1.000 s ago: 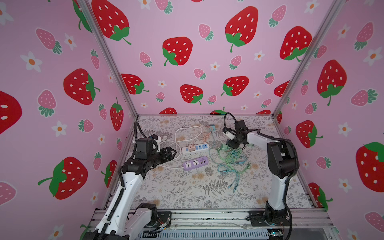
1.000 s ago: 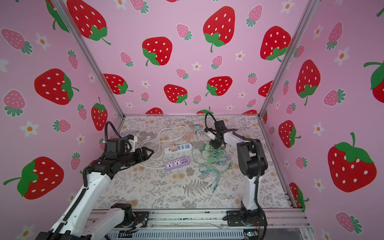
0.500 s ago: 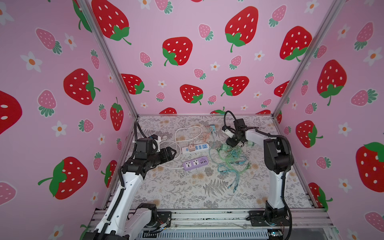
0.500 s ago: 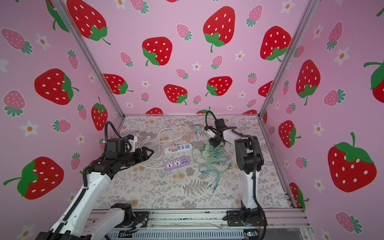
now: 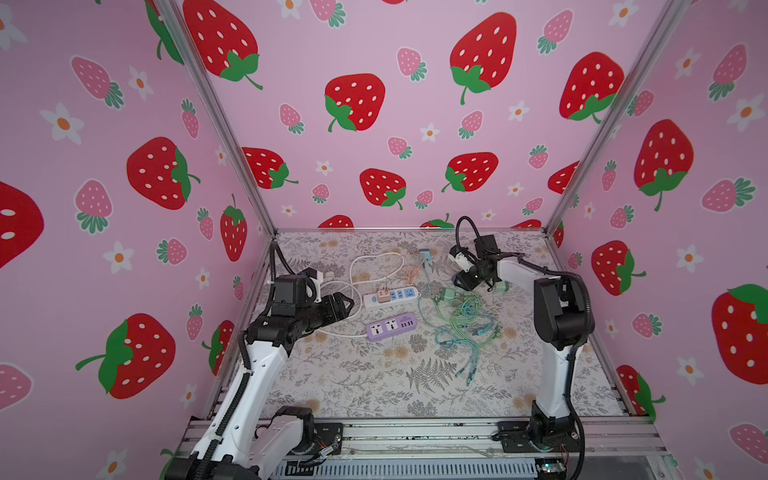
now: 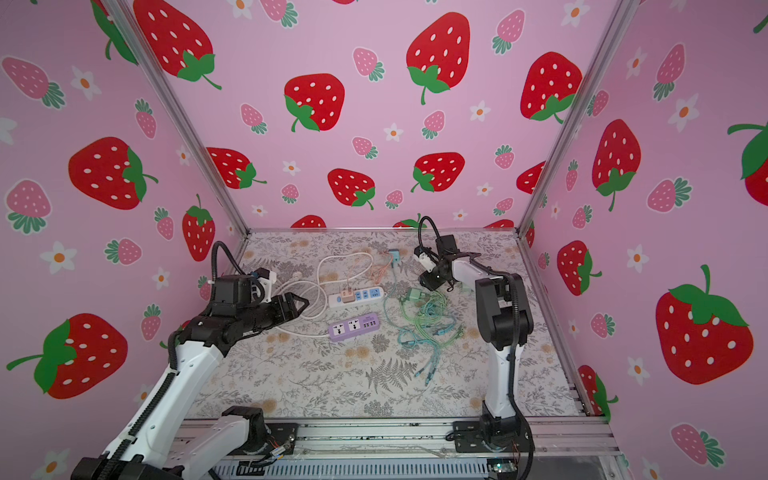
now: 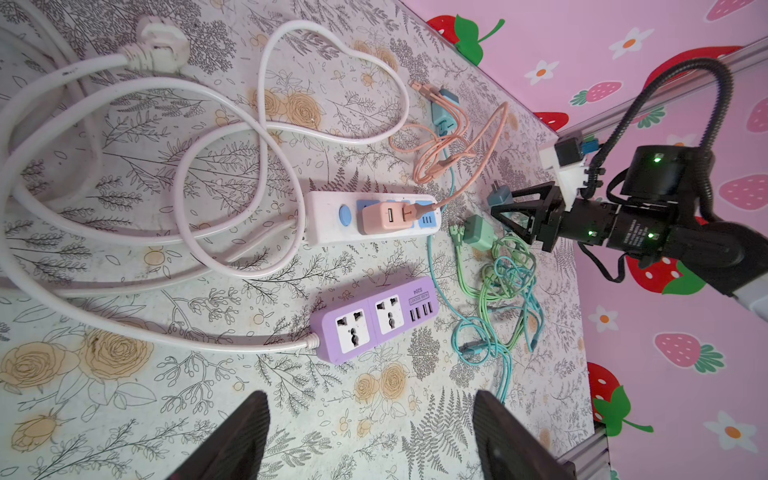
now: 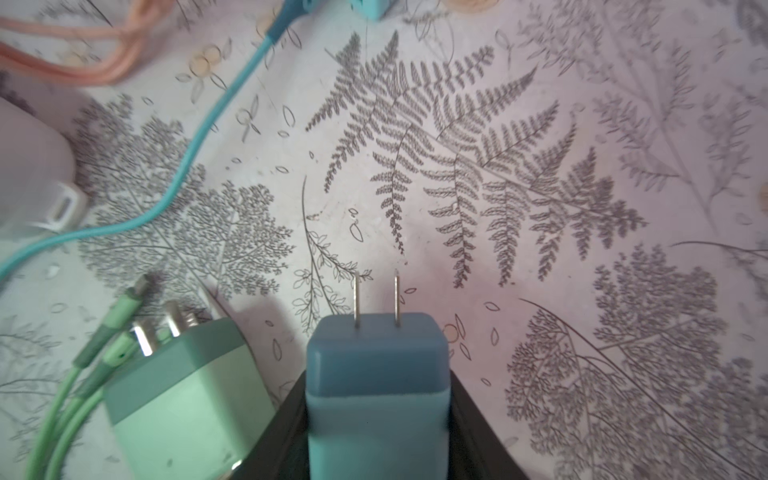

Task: Insert the plug
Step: 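Close the right gripper on the teal charger and lift it, then raise the teal charger with the right gripper while the left gripper reaches toward it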

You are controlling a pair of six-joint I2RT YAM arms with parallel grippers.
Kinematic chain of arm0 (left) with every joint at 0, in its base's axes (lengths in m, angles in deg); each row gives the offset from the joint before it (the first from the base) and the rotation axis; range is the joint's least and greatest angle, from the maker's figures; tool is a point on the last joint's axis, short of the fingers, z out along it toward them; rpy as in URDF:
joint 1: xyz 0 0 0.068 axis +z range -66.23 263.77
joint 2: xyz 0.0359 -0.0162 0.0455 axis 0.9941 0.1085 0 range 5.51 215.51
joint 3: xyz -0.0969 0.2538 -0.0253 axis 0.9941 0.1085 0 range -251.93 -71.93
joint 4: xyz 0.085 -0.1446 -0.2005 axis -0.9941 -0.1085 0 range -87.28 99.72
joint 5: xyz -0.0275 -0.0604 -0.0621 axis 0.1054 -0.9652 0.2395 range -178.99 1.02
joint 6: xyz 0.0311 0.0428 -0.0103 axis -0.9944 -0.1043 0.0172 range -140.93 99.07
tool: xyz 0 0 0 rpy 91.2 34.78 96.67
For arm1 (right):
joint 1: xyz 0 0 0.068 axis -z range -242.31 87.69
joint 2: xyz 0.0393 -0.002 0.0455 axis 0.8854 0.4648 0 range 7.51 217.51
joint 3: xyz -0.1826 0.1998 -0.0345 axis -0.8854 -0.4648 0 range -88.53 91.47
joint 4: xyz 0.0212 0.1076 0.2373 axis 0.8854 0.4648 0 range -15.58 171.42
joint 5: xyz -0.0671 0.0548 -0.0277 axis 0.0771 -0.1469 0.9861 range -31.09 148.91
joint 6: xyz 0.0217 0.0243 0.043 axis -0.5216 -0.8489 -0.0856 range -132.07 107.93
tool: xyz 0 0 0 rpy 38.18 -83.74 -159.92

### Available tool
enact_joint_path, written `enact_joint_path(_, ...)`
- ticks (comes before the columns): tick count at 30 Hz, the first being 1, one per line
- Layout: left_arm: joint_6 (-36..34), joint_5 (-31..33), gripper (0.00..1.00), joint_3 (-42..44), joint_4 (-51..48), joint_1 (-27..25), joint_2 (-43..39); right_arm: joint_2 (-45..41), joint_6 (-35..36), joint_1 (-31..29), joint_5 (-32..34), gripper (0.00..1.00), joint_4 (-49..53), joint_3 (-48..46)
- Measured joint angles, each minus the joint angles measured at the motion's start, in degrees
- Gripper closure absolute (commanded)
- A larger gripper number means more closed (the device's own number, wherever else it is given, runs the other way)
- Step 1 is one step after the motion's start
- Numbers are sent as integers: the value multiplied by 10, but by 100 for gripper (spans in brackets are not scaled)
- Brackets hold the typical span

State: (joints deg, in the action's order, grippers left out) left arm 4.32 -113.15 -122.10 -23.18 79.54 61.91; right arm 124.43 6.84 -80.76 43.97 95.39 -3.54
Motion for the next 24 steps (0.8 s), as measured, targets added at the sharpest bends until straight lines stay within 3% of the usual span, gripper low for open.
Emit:
enact_joint_path(10, 1, -19, 20, 0, 12, 0, 2, -176, -44, -8, -8, 74, -44, 0)
enact_joint_path(24, 5, -70, 20, -20, 34, 0, 14, -316, -65, -36, -43, 73, -52, -8)
